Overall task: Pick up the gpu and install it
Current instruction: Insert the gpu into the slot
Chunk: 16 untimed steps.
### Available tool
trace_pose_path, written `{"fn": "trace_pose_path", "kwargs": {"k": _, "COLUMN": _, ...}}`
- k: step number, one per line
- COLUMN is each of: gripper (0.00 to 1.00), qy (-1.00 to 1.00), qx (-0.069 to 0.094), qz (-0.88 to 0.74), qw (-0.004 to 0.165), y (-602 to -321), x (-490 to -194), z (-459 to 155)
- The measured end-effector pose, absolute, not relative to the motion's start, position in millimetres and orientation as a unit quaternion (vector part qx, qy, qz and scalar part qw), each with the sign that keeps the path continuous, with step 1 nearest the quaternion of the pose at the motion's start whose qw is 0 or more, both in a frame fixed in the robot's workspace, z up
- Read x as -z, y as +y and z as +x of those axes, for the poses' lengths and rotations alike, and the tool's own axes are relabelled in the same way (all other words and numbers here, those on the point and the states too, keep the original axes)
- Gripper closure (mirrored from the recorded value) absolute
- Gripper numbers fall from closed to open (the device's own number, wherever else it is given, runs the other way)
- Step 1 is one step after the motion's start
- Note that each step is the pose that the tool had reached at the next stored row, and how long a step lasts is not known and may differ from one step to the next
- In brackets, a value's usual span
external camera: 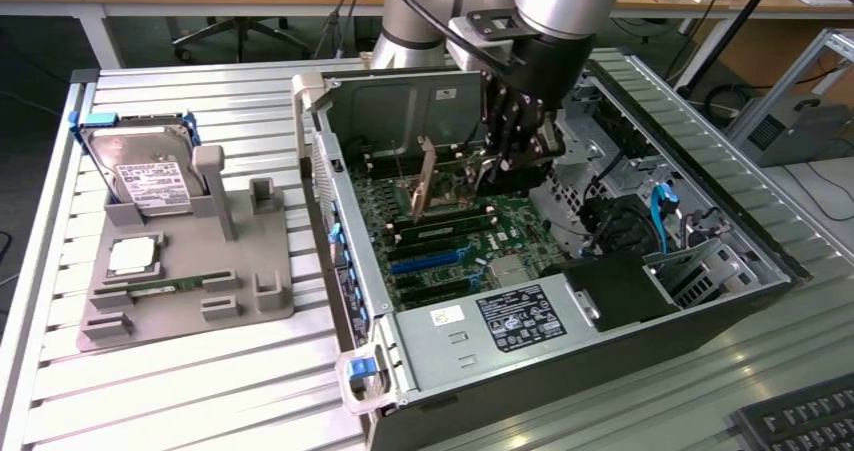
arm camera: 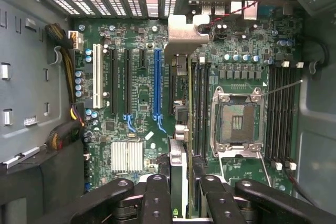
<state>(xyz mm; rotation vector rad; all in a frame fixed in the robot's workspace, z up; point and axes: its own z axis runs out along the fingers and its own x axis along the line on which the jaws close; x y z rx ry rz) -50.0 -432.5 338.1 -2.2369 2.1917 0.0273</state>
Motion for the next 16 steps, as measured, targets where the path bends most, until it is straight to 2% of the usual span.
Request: {"fn": "trace_pose_path", "kwargs": {"k": 16, "gripper": 0.73, "qy": 0.7, "qx": -0.009, "qz": -0.714, "qw": 0.005, "y": -436.1, "x": -332.0, "z": -55.5}}
